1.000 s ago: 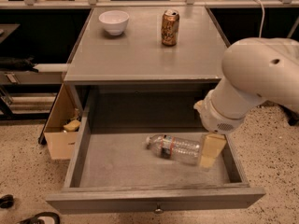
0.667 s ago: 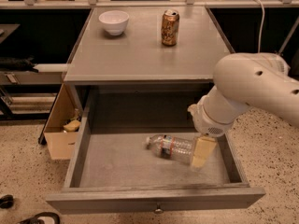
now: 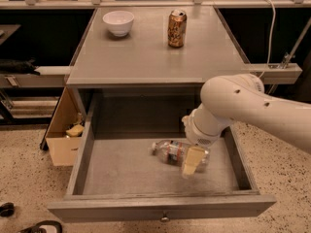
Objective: Pick water bottle from top drawer and place on counter
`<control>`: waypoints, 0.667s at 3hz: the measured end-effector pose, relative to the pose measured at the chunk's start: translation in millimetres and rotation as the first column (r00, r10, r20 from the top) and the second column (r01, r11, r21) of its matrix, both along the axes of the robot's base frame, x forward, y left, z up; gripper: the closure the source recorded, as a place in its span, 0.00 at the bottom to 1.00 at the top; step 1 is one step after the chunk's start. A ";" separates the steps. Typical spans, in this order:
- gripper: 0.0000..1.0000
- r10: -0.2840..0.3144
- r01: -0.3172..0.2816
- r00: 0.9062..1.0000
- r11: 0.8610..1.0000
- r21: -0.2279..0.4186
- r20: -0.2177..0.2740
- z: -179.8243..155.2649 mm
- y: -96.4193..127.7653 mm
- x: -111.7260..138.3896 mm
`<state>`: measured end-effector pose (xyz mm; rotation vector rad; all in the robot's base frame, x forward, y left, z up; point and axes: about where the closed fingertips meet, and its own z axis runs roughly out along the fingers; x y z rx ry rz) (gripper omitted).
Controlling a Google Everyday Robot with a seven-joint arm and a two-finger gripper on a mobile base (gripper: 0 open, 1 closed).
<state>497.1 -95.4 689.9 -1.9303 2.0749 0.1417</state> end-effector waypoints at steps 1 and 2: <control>0.00 0.003 -0.003 1.000 1.000 -0.011 -0.019 -29.8 12.1 10.4; 0.00 -0.002 0.001 0.999 1.000 -0.013 -0.043 -59.3 18.1 20.3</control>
Offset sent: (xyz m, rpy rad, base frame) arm 0.0341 0.0248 -0.0975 -0.0110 0.0747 -0.0106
